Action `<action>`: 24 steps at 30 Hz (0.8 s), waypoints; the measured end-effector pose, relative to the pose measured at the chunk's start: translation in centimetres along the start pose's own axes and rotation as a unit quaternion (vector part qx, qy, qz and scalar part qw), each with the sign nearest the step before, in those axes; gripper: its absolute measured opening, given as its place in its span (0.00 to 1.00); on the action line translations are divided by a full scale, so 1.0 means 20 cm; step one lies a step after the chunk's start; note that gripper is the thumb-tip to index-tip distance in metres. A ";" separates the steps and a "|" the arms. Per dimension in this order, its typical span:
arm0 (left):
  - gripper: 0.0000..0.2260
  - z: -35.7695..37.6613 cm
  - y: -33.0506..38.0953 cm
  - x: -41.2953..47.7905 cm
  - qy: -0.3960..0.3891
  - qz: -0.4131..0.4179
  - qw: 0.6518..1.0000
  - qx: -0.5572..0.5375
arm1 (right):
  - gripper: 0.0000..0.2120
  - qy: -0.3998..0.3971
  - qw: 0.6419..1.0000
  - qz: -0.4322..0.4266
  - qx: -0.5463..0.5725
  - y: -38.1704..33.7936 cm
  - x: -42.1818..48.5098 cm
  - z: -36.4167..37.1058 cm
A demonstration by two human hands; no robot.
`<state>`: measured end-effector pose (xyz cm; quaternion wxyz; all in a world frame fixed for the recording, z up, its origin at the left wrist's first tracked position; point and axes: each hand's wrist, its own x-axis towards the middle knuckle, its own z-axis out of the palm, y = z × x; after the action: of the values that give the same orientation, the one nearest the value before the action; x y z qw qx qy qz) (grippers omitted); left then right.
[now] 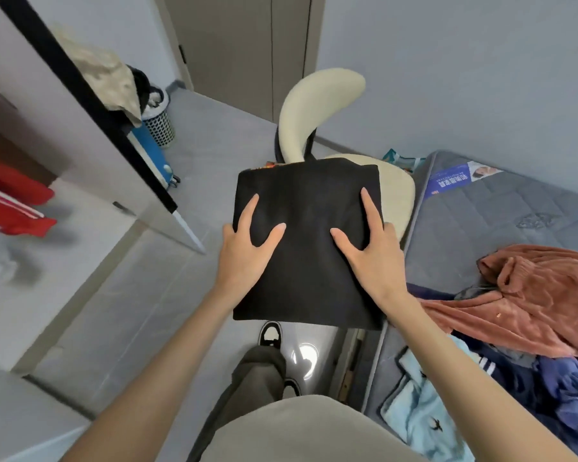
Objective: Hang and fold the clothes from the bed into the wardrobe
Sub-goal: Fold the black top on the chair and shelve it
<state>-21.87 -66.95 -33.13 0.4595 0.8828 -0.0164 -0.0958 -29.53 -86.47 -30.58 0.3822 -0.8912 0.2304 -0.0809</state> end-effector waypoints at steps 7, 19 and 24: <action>0.29 -0.56 -0.10 -0.29 0.109 -0.045 0.993 0.000 | 0.36 -0.089 0.989 -0.118 0.015 -0.45 -0.19 0.14; 0.29 -1.79 -0.17 -0.66 0.302 -0.064 0.951 0.005 | 0.36 -0.192 0.926 -0.313 0.085 -1.62 -0.40 0.55; 0.29 -2.39 -0.17 -0.70 0.365 -0.044 0.930 0.021 | 0.36 -0.201 0.889 -0.393 0.122 -2.24 -0.46 0.71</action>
<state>-26.91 -24.80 -7.00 0.4105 0.8660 0.1894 0.2138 -17.43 -46.05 -7.89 0.4633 -0.8523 -0.2320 -0.0708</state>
